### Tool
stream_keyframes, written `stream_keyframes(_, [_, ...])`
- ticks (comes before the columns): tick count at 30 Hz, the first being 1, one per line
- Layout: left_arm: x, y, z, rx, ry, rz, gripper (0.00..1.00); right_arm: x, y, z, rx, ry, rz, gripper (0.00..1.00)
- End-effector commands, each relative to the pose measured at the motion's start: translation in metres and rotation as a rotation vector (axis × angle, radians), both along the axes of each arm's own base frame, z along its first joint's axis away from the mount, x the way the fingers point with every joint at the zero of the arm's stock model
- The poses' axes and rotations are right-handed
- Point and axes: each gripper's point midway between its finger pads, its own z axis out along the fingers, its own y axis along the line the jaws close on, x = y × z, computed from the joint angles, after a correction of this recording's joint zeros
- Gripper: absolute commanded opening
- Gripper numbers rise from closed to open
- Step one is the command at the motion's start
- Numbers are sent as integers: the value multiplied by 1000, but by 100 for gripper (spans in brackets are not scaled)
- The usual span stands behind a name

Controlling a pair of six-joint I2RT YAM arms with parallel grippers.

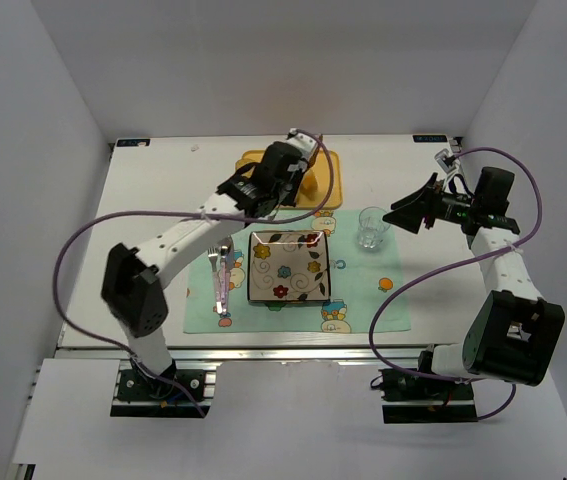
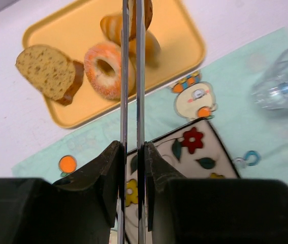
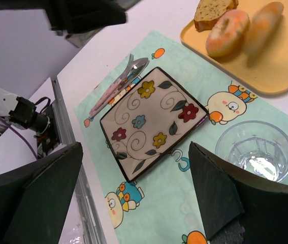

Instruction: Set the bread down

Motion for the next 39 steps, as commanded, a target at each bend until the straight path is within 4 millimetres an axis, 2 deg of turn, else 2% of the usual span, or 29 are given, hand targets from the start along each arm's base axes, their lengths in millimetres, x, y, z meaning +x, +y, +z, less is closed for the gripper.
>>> stream_keyframes(1, [-39, -1, 49, -211, -26, -79, 17, 0, 0, 13, -16, -56, 23, 89])
stream_keyframes(3, [-59, 3, 49, -264, -4, -108, 17, -2, 1, 11, -21, -34, 29, 89])
stream_keyframes(4, [-79, 10, 42, -280, 25, -146, 17, -2, 1, 9, -25, -29, 33, 89])
stream_keyframes(5, [-90, 14, 39, -290, 42, -157, 17, -1, 1, 10, -36, -48, 39, 89])
stream_keyframes(11, [-166, 49, -17, -309, 276, -149, 16, -4, 8, 4, -34, -14, 62, 89])
stream_keyframes(16, [-200, 50, -51, -284, 369, -143, 17, -6, 18, 3, -27, 14, 97, 89])
stream_keyframes(20, [-204, 54, -72, -197, 380, -100, 21, -8, 23, 4, -31, 14, 111, 89])
stream_keyframes(24, [-202, 62, -89, -103, 379, -53, 38, -10, 25, 3, -29, 28, 114, 89])
stream_keyframes(26, [-206, 62, -95, -82, 387, -59, 43, -12, 25, 2, -28, 34, 115, 89])
stream_keyframes(28, [-209, 63, -98, -79, 391, -68, 49, -14, 26, 1, -29, 37, 114, 89])
stream_keyframes(34, [-220, 67, -101, -94, 401, -97, 53, -19, 26, -4, -32, 49, 108, 89])
stream_keyframes(39, [-224, 64, -87, -163, 375, -126, 53, -18, 26, -5, -31, 50, 110, 89])
